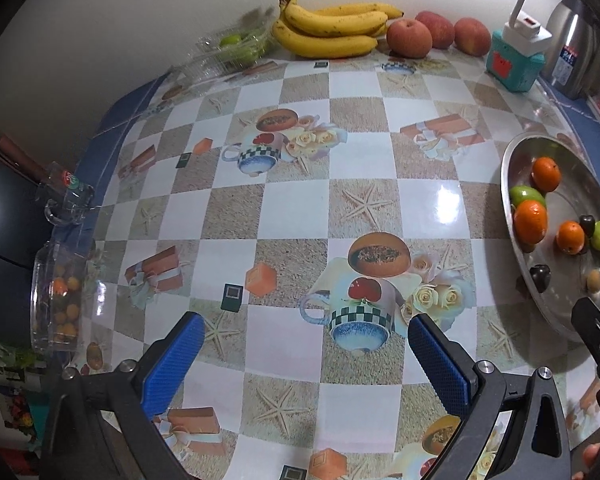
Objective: Organize fruits
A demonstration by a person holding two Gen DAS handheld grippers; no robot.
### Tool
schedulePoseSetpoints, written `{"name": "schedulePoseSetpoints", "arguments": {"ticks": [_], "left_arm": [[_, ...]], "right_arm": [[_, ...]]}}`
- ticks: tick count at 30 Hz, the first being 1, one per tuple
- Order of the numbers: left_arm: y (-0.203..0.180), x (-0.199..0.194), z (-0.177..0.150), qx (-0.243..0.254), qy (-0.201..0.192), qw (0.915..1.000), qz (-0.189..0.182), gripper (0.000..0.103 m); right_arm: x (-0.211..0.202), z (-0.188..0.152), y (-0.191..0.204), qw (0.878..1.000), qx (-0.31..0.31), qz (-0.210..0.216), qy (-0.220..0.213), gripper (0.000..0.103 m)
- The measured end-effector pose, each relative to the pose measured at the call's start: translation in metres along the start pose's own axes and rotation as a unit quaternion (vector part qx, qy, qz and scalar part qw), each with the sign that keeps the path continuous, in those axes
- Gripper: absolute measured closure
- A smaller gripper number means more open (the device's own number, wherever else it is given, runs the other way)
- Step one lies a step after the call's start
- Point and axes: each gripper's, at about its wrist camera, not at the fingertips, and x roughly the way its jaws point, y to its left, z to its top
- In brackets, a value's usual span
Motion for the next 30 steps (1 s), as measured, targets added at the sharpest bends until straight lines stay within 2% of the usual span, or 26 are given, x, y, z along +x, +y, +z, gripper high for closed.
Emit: {"name": "schedulePoseSetpoints", "arguments": {"ticks": [12,30], "left_arm": [[0.025,-0.018,-0.005,-0.035,-0.028,0.9988,-0.017,0.0],[0.025,-0.015,-0.005,-0.04,-0.017,0.9988,-0.023,0.0]], "right_arm": [[-0.017,-0.008,0.003,1.0,-0.007,0.008,-0.02,0.002],[-0.013,-0.009,0.007,1.0,-0.02,0.002,-0.013,0.002]]}}
